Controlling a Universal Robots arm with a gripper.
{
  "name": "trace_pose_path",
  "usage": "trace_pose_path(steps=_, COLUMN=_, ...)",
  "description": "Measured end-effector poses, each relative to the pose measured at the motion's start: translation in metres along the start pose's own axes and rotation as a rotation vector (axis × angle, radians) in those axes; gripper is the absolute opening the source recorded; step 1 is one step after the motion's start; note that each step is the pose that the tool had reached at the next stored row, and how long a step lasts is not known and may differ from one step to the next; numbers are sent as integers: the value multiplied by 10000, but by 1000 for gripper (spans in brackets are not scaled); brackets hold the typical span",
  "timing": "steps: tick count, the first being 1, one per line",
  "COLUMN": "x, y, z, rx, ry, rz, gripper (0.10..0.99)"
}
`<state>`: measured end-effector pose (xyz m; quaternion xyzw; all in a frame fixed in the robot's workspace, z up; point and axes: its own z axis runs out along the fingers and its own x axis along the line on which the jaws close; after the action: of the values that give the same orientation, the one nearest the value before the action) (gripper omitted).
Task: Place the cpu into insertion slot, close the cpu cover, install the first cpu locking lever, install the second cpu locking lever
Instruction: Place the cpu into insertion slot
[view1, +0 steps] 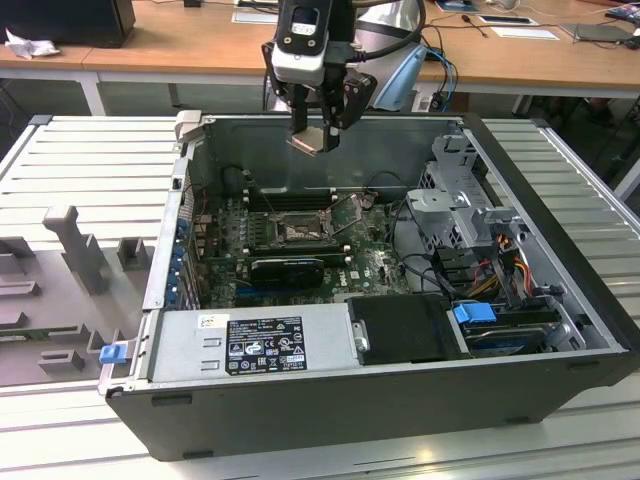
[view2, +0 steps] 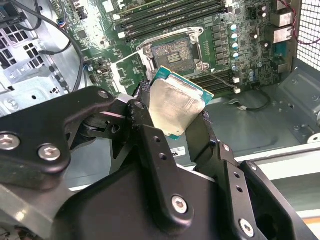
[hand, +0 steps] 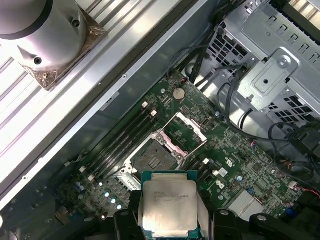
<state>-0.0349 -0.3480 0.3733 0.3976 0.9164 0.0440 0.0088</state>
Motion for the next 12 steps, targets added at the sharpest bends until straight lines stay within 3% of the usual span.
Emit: trace_pose_path(steps=12, x=0, y=0, z=0, rx=-9, ry=-41, rz=465, gripper=525)
